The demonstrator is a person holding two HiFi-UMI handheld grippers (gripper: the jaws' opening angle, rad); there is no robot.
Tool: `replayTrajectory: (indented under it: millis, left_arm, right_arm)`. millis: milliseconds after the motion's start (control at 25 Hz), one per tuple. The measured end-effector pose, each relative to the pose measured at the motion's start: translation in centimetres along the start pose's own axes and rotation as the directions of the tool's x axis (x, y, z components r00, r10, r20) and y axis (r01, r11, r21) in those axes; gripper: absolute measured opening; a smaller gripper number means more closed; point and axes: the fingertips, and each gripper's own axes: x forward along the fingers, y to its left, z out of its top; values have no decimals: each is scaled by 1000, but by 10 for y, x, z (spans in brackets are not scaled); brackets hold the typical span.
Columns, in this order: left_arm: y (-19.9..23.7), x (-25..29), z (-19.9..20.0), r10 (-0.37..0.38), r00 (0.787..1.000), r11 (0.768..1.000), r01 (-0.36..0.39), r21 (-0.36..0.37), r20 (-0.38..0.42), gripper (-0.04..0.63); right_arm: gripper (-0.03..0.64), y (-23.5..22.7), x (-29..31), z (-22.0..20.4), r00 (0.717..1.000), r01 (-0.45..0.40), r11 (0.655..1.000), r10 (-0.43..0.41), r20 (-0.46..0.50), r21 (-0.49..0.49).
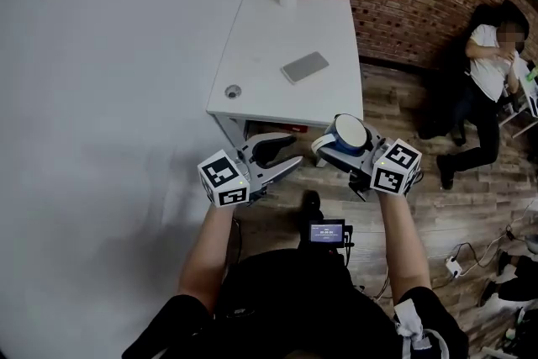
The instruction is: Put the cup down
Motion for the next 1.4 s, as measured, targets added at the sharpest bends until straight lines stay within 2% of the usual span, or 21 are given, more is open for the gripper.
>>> replayTrajectory:
  millis: [680, 1040, 1400]
  left_arm:
    - [140, 105, 30, 90, 996, 996, -90, -13, -14, 161]
    - [192, 130, 29, 130, 991, 991, -130, -19, -23, 161]
    - [226, 132, 28, 147, 989, 988, -148, -38, -27, 161]
  right_arm:
    - [416, -179, 12, 55, 999, -35, 999, 35, -13, -6]
    - [416, -235, 26, 52, 997, -53, 998, 51, -65, -28]
    - [416, -256, 47, 52, 994, -58, 998, 55, -92, -37]
